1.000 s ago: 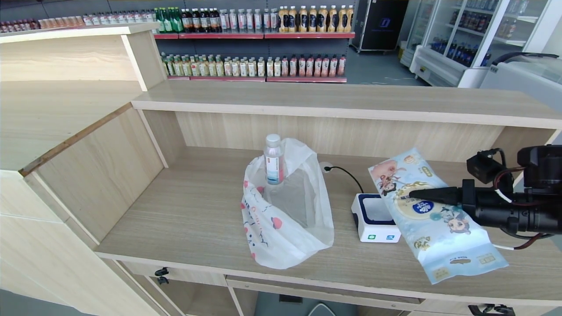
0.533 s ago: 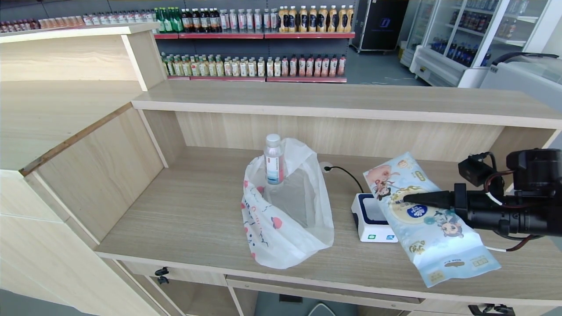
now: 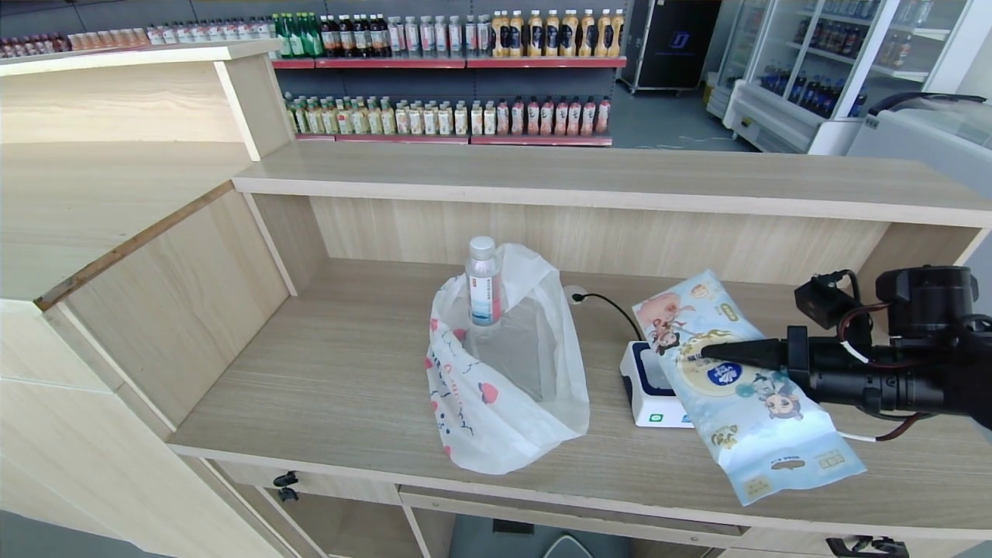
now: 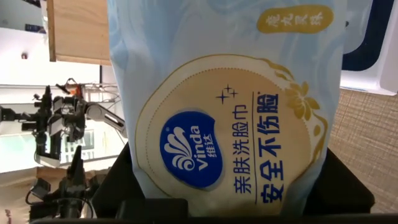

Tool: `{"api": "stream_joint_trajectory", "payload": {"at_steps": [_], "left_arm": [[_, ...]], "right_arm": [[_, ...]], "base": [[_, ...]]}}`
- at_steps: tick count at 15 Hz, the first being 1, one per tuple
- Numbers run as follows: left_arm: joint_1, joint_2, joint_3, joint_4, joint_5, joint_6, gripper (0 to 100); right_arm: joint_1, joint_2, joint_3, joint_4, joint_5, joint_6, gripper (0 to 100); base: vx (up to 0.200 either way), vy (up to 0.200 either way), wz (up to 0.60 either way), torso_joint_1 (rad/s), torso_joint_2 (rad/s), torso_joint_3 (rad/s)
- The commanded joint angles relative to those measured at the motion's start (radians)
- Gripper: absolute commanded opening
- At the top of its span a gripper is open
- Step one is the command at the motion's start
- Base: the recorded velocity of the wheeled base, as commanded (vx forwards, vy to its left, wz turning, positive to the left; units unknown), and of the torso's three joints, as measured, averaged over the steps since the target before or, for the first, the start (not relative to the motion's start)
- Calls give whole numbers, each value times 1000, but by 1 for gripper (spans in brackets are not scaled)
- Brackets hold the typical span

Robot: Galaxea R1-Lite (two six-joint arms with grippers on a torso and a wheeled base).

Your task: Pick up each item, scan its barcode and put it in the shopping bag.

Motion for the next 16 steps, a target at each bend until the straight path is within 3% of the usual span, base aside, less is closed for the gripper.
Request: {"api": "stream_joint_trajectory", "payload": {"at_steps": [1, 16], "left_arm": [[1, 1, 0, 0, 0, 0, 100], [1, 1, 0, 0, 0, 0, 100]], "right_arm": [[3, 7, 1, -1, 0, 1, 0], [22, -28, 13, -3, -6, -4, 0]], "base": [[0, 0, 0, 0, 0, 0], [0, 0, 0, 0, 0, 0]]}}
